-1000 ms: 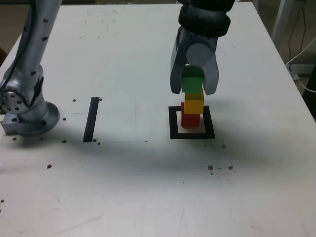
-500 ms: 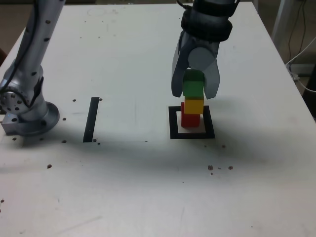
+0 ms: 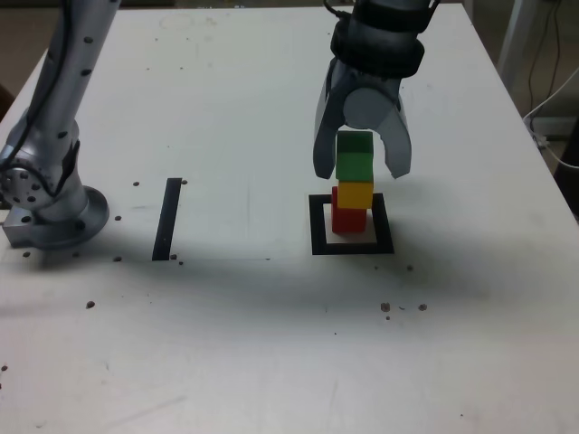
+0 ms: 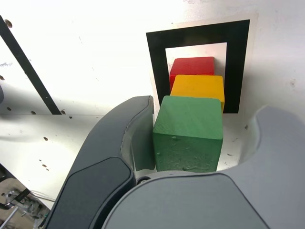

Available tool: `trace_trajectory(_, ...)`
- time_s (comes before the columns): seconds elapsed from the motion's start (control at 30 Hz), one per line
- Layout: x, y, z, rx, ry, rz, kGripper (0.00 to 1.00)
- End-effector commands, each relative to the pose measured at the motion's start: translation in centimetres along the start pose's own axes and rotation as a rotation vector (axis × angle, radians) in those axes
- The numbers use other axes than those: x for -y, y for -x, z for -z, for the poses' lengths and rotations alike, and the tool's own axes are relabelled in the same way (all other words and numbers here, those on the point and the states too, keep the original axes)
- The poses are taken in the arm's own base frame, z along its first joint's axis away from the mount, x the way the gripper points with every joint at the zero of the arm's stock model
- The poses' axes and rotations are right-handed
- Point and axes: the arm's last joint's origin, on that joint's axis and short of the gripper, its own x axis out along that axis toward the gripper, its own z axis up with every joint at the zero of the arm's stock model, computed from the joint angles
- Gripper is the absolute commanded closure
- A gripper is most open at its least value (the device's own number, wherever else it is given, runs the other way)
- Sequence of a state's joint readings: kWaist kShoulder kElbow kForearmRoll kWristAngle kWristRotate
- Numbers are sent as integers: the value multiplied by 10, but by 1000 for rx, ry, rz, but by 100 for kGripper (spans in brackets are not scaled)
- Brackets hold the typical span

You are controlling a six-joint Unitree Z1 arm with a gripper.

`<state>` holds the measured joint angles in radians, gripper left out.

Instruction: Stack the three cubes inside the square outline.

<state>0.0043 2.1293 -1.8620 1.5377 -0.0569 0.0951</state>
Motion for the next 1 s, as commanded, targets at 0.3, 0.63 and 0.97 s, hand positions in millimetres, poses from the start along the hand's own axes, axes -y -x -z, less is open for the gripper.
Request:
trace_trajectory(0.3,3,40,60,106,38,-95,1)
trace_trajectory(0.63,8,30,128,56,75,-120,1)
trace_trajectory(0.97,12,-80,211,-42,108,-72,0)
